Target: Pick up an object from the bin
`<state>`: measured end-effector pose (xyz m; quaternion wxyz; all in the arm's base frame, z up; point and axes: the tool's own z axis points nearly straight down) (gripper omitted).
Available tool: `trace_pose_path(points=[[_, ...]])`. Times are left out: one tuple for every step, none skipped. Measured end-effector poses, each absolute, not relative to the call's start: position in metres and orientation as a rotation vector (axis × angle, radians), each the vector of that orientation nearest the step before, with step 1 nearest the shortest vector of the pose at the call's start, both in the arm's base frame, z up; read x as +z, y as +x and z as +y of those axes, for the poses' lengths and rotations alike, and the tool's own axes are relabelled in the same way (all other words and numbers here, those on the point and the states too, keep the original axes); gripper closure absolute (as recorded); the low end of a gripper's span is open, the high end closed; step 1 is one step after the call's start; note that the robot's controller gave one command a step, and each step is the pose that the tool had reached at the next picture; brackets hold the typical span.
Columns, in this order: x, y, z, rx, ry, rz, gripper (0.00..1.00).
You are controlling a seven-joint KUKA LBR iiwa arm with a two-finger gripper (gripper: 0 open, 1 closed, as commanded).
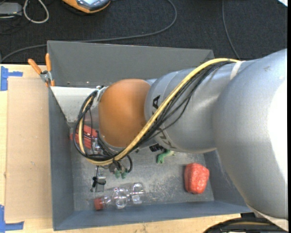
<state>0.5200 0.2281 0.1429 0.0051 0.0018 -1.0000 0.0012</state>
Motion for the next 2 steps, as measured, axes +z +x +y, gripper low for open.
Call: trace_pose_path(points=[[0.147,0.522,0.227,0.001,-0.004,-3.138,0.0],[0.072,0.598,0.181,-0.004,0.191,-3.133,0.0]])
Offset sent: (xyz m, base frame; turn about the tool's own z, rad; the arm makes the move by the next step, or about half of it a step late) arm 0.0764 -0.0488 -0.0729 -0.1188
